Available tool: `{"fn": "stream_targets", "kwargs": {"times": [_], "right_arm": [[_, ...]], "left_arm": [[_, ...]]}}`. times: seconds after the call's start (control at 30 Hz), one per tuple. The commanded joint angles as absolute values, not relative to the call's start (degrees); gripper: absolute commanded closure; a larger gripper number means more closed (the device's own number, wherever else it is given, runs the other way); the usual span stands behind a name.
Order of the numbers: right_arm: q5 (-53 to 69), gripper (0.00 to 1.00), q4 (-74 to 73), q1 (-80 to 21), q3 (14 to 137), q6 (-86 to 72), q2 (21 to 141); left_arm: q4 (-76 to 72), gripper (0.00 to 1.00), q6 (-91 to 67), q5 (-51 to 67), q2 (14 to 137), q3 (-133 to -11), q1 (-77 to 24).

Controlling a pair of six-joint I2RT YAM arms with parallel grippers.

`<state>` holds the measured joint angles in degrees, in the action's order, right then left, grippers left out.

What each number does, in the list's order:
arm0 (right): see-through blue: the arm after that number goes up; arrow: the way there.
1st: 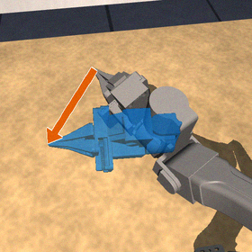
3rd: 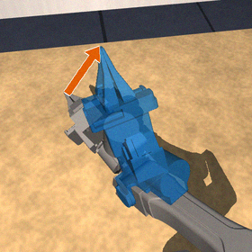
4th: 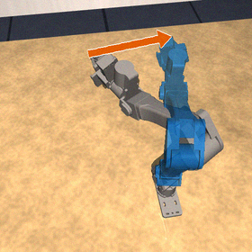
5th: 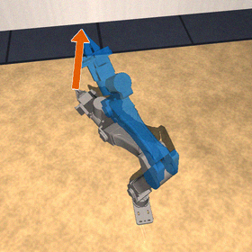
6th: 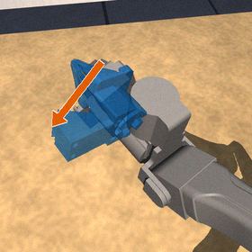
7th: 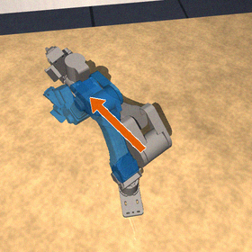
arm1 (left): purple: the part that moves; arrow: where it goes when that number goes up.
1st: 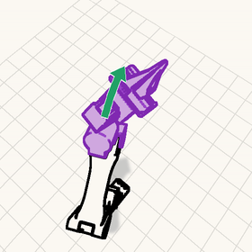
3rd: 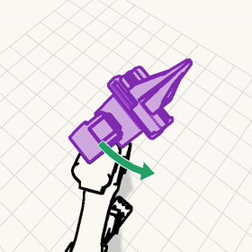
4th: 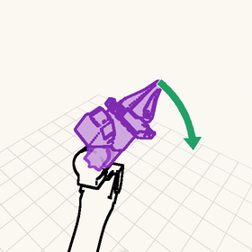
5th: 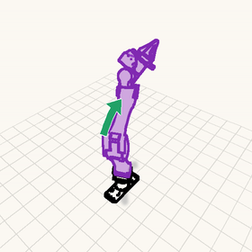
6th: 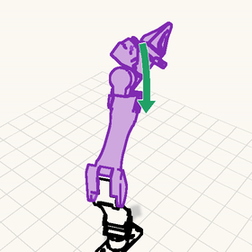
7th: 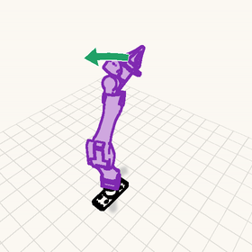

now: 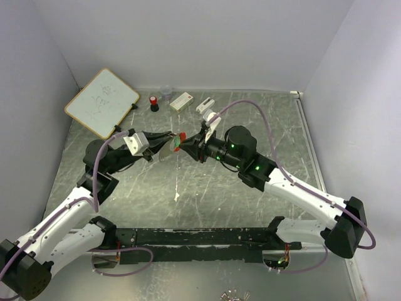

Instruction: Remove the keys from the keyring

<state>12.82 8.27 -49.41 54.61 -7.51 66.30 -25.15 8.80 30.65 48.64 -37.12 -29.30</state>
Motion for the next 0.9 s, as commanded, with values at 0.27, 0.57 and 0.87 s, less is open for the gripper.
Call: {"fn": "stream_targets", "kwargs": {"times": [0.27, 0.57, 0.87], "right_arm": [[9.56, 0.78, 9.18, -52.09, 56.52, -3.4, 64.79], [9.22, 0.79, 8.21, -52.98, 58.49, -2.49, 65.15], [7.73, 0.79, 7.21, -53.56, 60.63, -0.75, 65.43]], "left_arm": [[-32.45, 0.93, 3.11, 35.69, 47.81, -35.89, -29.4], [-31.82, 0.93, 3.23, 35.16, 47.97, -35.38, -29.47], [-30.78, 0.93, 3.03, 35.07, 48.11, -35.05, -29.53]]}}
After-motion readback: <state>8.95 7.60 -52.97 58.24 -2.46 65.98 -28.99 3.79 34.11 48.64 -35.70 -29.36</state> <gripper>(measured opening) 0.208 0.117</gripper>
